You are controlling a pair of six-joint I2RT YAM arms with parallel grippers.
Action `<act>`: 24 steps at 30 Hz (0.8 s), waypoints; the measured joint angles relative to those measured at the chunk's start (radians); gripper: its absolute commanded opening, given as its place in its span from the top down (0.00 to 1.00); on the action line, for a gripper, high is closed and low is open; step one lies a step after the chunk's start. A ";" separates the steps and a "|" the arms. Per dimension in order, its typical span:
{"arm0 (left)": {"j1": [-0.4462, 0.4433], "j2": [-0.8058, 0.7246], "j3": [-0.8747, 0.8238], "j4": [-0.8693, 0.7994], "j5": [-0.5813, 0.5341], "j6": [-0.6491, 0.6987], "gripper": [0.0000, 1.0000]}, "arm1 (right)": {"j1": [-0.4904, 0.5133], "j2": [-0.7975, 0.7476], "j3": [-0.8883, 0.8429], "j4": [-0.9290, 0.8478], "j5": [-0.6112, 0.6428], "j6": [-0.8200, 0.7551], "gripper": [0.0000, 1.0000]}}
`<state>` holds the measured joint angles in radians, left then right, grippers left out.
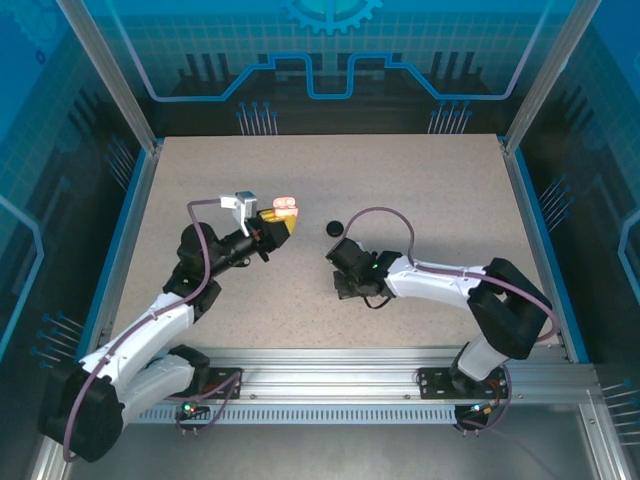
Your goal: Insert wireless bluetooth earbuds into charging case
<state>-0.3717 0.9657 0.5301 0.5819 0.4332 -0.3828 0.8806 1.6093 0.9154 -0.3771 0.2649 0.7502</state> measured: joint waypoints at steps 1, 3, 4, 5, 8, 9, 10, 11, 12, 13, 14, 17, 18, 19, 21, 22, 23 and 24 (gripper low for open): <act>0.000 0.000 -0.002 0.000 0.000 0.000 1.00 | 0.000 0.013 0.000 0.005 0.000 0.011 0.88; 0.000 0.001 -0.004 0.000 -0.002 0.000 1.00 | 0.000 0.043 0.000 0.014 0.002 0.035 0.88; -0.001 0.001 -0.004 0.000 -0.003 0.000 1.00 | 0.000 0.053 0.001 0.019 0.004 0.043 0.88; -0.002 0.002 -0.004 0.000 -0.003 0.000 1.00 | 0.000 0.063 0.001 0.025 0.005 0.051 0.88; -0.006 0.002 -0.004 0.000 -0.003 0.000 1.00 | 0.000 0.080 0.000 0.043 0.008 0.069 0.88; -0.007 0.002 -0.004 0.000 -0.003 0.001 1.00 | 0.000 0.080 0.000 0.048 0.009 0.072 0.88; -0.007 0.002 -0.004 0.000 -0.003 0.003 1.00 | 0.000 0.079 0.000 0.056 0.009 0.074 0.88; -0.009 0.002 -0.004 0.000 -0.003 0.008 1.00 | 0.000 0.078 0.000 0.064 0.009 0.074 0.88; -0.010 0.003 -0.005 0.000 -0.004 0.016 1.00 | 0.000 0.075 0.000 0.067 0.009 0.074 0.88; -0.011 0.004 -0.006 0.001 -0.007 0.019 1.00 | 0.000 0.070 0.000 0.068 0.009 0.073 0.88; -0.013 0.005 -0.010 0.008 -0.011 0.023 1.00 | 0.000 0.058 -0.001 0.068 0.010 0.073 0.88; -0.020 0.015 -0.034 0.048 -0.024 0.041 1.00 | -0.005 0.001 -0.001 0.068 0.013 0.068 0.87; -0.022 0.022 -0.044 0.066 -0.031 0.047 1.00 | -0.011 -0.026 -0.001 0.068 0.013 0.064 0.87; -0.023 0.030 -0.053 0.086 -0.039 0.052 1.00 | -0.015 -0.049 0.000 0.068 0.014 0.060 0.87; -0.026 0.055 -0.073 0.140 -0.056 0.068 1.00 | -0.032 -0.101 0.011 0.062 0.015 0.047 0.87; -0.026 0.071 -0.081 0.168 -0.064 0.072 1.00 | -0.040 -0.122 0.022 0.061 0.014 0.041 0.87; -0.026 0.092 -0.087 0.199 -0.071 0.076 1.00 | -0.052 -0.145 0.039 0.056 0.014 0.031 0.87; -0.027 0.114 -0.090 0.229 -0.079 0.082 1.00 | -0.063 -0.163 0.056 0.055 0.014 0.021 0.87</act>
<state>-0.3988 1.0794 0.4397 0.8104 0.3546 -0.3008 0.8177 1.4464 0.9718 -0.3222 0.2787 0.7715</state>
